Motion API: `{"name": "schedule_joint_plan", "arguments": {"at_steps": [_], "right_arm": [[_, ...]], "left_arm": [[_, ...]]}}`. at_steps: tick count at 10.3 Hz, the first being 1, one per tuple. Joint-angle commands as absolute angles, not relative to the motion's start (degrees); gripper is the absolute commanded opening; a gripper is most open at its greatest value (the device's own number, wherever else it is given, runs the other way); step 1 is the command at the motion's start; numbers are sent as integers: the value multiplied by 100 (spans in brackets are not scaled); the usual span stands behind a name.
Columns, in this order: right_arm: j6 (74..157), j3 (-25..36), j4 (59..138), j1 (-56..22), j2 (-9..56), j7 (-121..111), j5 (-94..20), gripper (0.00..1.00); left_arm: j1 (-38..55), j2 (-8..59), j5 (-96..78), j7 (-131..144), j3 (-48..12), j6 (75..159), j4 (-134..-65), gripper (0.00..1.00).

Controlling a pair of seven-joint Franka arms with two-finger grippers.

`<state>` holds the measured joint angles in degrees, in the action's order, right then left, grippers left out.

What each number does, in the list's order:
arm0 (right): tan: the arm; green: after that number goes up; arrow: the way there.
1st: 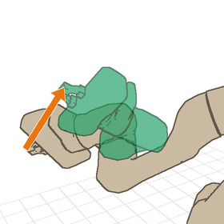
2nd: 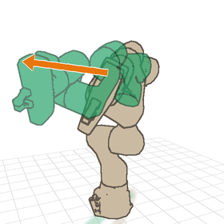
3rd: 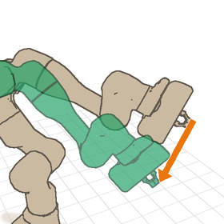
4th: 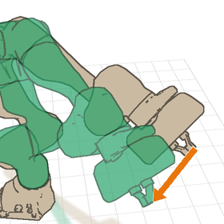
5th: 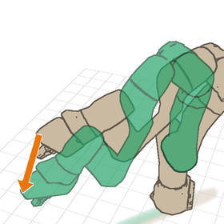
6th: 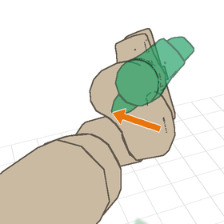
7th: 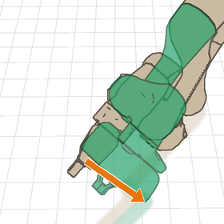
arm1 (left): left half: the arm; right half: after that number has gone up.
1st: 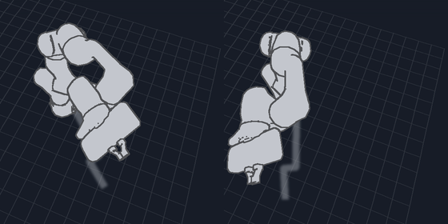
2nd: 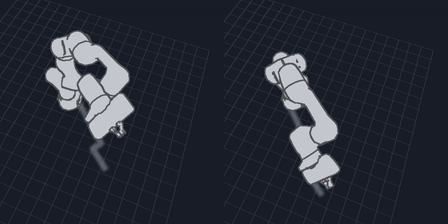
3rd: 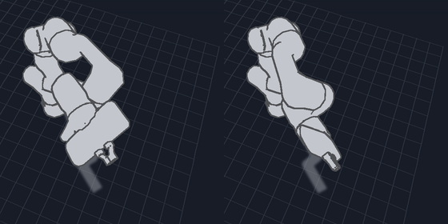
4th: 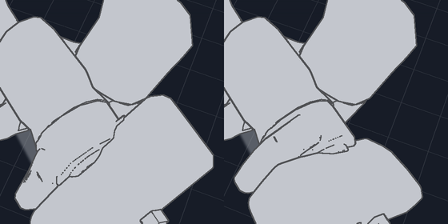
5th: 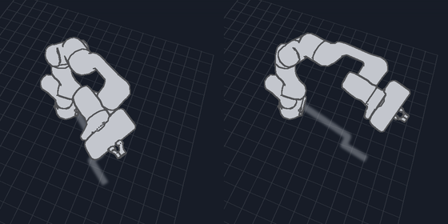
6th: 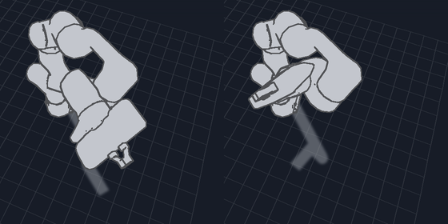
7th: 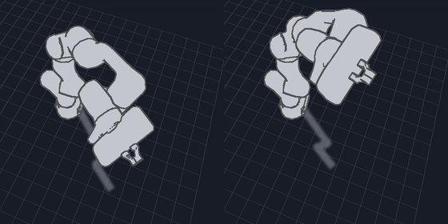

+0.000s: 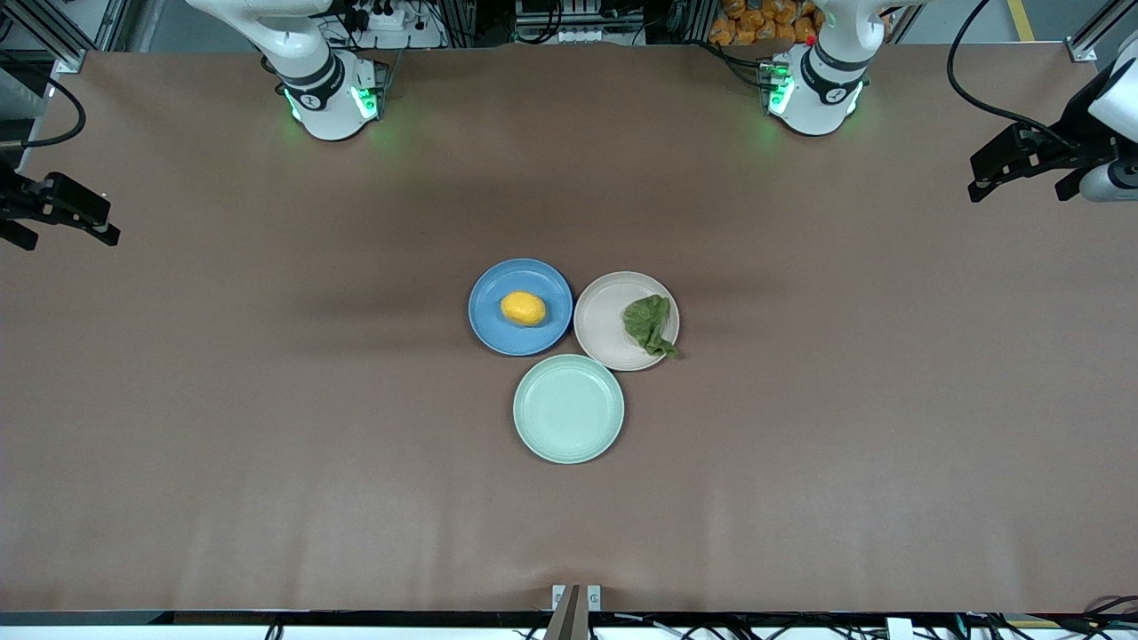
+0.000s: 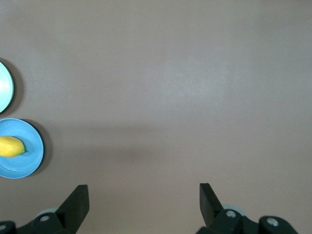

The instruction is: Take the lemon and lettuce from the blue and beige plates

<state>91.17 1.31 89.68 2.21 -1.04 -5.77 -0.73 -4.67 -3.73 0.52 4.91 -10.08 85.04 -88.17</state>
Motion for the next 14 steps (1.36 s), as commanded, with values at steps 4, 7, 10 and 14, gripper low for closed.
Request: {"name": "schedule_joint_plan", "arguments": {"at_steps": [4,7,10,14], "right_arm": [[9088,114,8895,229,-88,-598,-44,100],[9079,106,8903,220,-88,-589,-44,100],[9079,97,8921,193,-27,-571,-53,100],[9411,97,9227,-61,342,-536,-62,100]], "left_arm": [[-475,-378,176,554,-1028,8376,-8745,100],[-448,-281,89,597,-1081,8385,-9042,100],[-378,113,70,939,-1370,8769,-9272,100],[-159,842,0,2413,-1950,9728,-9519,100]]}}
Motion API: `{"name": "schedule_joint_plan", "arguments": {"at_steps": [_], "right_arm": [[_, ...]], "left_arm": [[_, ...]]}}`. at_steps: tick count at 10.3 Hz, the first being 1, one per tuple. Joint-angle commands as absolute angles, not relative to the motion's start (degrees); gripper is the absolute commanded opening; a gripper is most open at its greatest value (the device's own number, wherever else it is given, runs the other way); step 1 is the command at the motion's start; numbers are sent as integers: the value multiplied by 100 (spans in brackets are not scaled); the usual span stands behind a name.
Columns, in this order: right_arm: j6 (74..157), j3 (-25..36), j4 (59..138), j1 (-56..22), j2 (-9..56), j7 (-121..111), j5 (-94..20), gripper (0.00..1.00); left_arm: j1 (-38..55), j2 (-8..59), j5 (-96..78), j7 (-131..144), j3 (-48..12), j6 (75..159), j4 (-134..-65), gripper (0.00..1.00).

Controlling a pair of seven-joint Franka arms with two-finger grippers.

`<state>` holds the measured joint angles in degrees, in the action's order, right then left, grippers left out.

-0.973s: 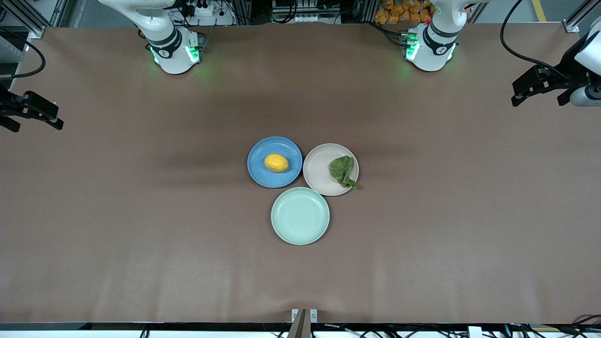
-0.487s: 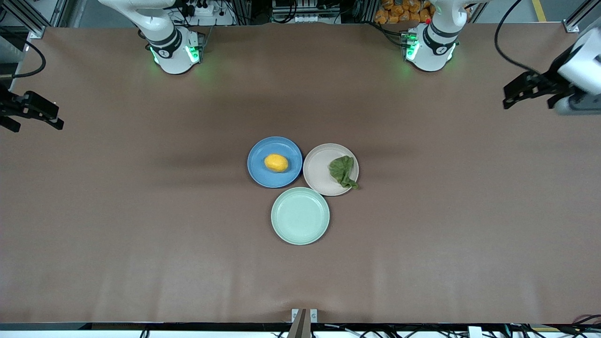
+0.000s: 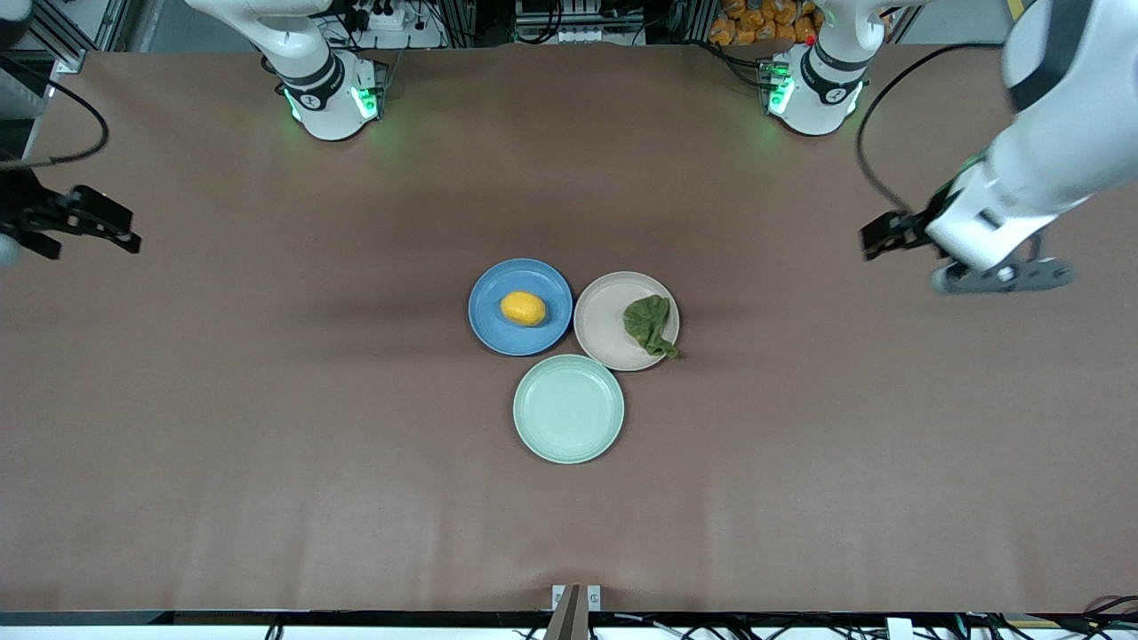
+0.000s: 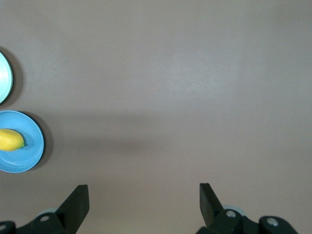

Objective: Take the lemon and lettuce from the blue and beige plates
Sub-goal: 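Reach the right gripper to the lemon while the left gripper reaches the lettuce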

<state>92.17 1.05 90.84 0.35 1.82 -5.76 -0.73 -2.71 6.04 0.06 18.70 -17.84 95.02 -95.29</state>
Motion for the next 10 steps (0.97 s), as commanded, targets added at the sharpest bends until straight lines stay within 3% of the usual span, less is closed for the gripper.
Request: {"name": "schedule_joint_plan", "arguments": {"at_steps": [1,6,10], "right_arm": [[9596,88,9385,-140,447,-475,-79,100],[9869,97,9475,-1263,1088,1350,-70,100],[10895,88,9789,-2099,1695,2381,-79,100]], "left_arm": [[59,1070,0,2843,-1960,9930,-9492,100],[984,2415,651,4848,-1960,11185,-9439,100],[1494,3303,729,6018,-1925,12197,-9343,99]]}}
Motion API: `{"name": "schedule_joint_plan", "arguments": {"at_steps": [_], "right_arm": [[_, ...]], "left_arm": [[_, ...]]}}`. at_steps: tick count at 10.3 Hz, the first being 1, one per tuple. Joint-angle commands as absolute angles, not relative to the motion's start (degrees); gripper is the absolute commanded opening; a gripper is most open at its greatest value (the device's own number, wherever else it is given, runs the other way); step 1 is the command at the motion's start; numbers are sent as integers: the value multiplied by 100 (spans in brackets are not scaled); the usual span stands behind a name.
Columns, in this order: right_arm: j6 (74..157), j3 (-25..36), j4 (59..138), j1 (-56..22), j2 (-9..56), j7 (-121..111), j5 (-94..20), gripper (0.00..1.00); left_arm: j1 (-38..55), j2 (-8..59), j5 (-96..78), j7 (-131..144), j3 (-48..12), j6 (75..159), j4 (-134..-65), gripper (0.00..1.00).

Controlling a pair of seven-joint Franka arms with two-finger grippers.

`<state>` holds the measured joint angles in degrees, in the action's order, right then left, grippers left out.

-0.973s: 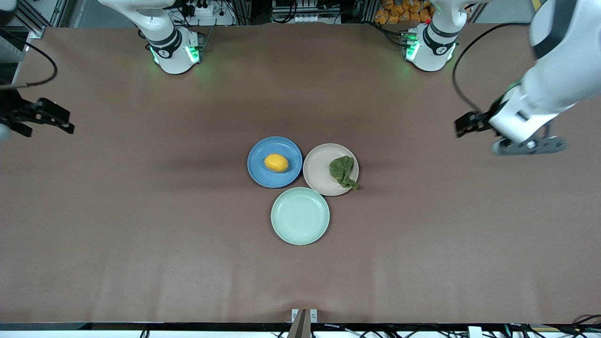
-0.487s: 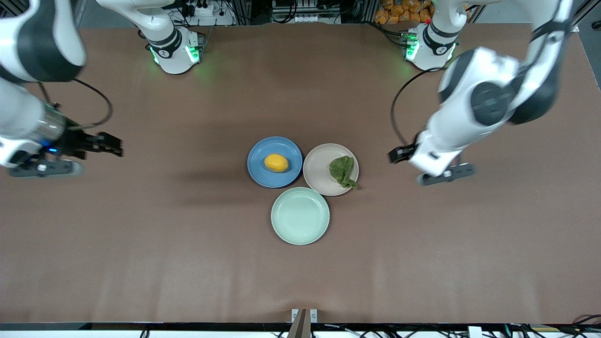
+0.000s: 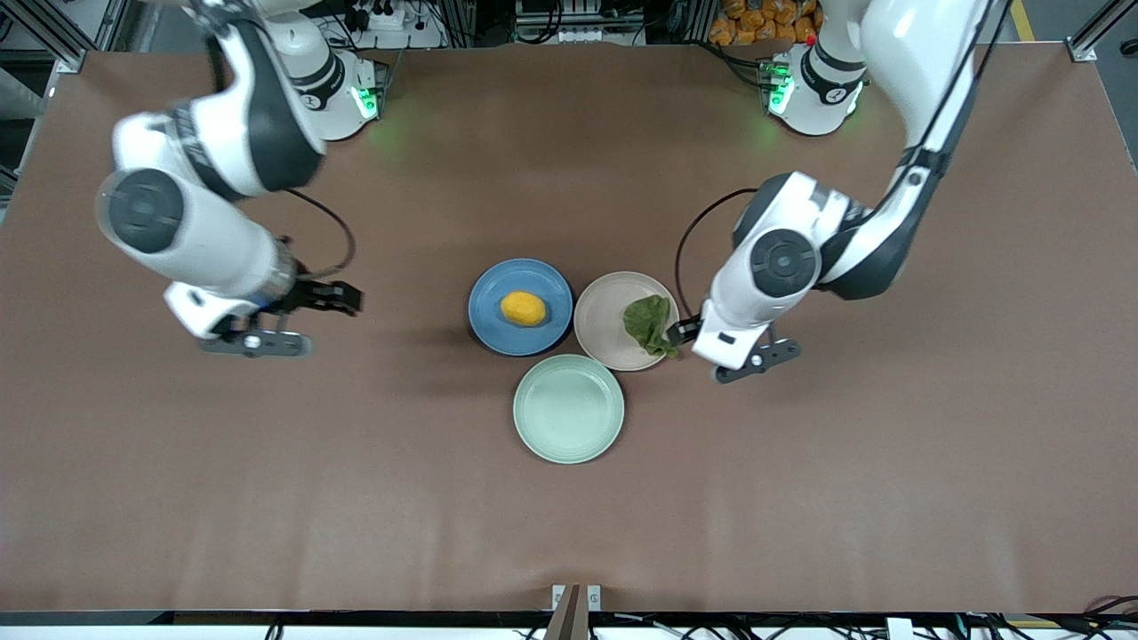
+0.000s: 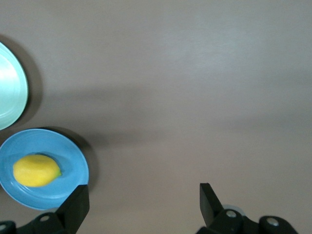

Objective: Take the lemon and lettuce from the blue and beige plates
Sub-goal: 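Reach the right gripper to the lemon while the left gripper reaches the lettuce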

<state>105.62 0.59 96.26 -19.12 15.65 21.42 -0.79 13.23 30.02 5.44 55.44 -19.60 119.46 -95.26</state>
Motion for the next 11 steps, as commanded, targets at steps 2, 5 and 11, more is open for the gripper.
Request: {"name": "schedule_joint_plan", "arguments": {"at_steps": [2,5,11], "right_arm": [[11572,88,10202,-2380,1801,2600,-123,100],[11847,88,10283,-2706,2012,2847,-446,100],[13014,88,10529,-3514,2556,3454,-606,100]], "left_arm": [[1748,3567,826,6379,-1899,12479,-9334,97],[1977,3857,1011,6898,-1898,12507,-9334,90],[2206,4236,1309,7146,-1767,12516,-9334,82]]}}
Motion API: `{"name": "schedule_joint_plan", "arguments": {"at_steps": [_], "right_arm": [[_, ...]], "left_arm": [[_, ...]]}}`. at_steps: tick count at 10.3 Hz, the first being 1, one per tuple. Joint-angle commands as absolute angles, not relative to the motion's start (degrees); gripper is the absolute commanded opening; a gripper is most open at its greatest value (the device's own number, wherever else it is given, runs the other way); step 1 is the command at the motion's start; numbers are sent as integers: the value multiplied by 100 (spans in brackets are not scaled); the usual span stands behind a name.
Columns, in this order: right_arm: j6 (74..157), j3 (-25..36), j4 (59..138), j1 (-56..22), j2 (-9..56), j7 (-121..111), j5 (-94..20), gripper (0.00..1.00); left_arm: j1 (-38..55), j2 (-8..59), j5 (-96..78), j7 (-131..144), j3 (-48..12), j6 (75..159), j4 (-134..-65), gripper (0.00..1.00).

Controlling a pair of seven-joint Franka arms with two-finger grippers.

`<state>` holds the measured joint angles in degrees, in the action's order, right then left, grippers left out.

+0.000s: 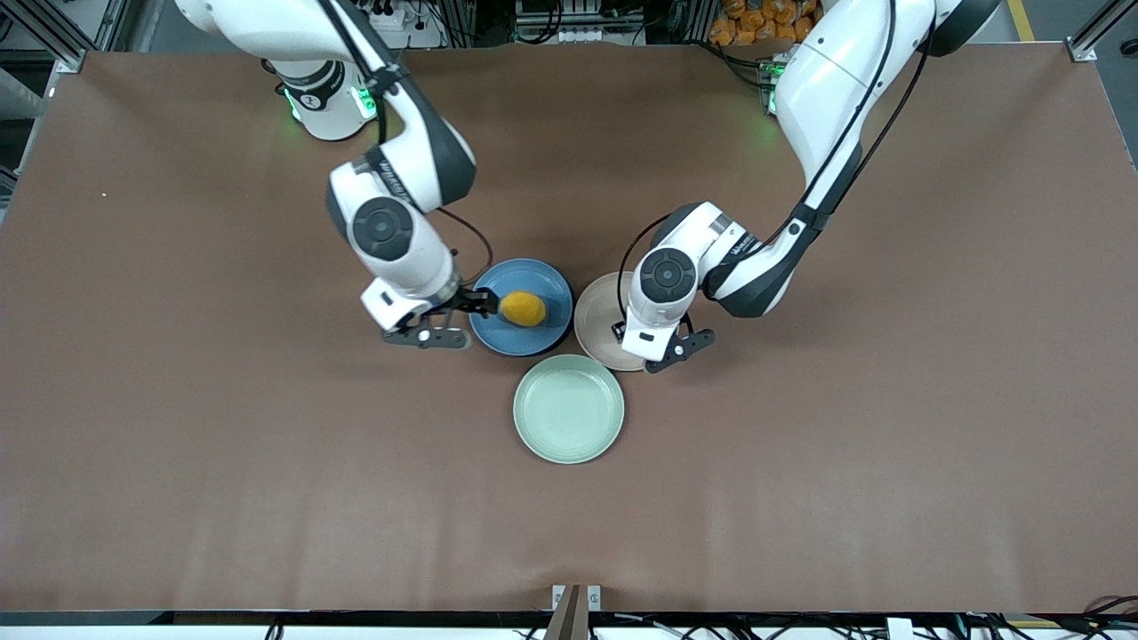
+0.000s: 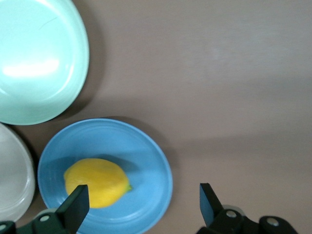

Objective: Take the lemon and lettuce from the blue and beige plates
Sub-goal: 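Close the right gripper on the lemon while the left gripper grips the lettuce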

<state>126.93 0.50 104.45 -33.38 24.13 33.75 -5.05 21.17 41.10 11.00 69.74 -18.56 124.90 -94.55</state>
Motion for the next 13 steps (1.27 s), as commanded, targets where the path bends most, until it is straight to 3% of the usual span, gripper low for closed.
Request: {"name": "schedule_joint_plan", "arguments": {"at_steps": [1,2,3,6,7,10,13], "right_arm": [[13225,97,10521,-3664,2662,3454,-606,100],[13454,97,10521,-3743,2785,3445,-589,100],[13621,88,10521,-3822,2873,3445,-571,100],[13974,97,10521,-4034,3189,3393,-554,100],[14079,88,10521,-4052,3295,3401,-554,100],[14246,97,10521,-4166,3462,3436,-554,100],[14265,97,10521,-4192,3559,3445,-554,99]], "left_arm": [[2206,4254,1397,7146,-1767,12516,-9334,78],[2206,4289,1397,7146,-1767,12516,-9334,77],[2206,4298,1406,7146,-1767,12516,-9334,67],[2206,4298,1406,7111,-1767,12516,-9334,5],[2197,4298,1406,7119,-1767,12507,-9334,0],[2154,4184,1406,7145,-1767,12481,-9334,0],[2013,3580,1424,7076,-1758,12236,-9325,0]]}}
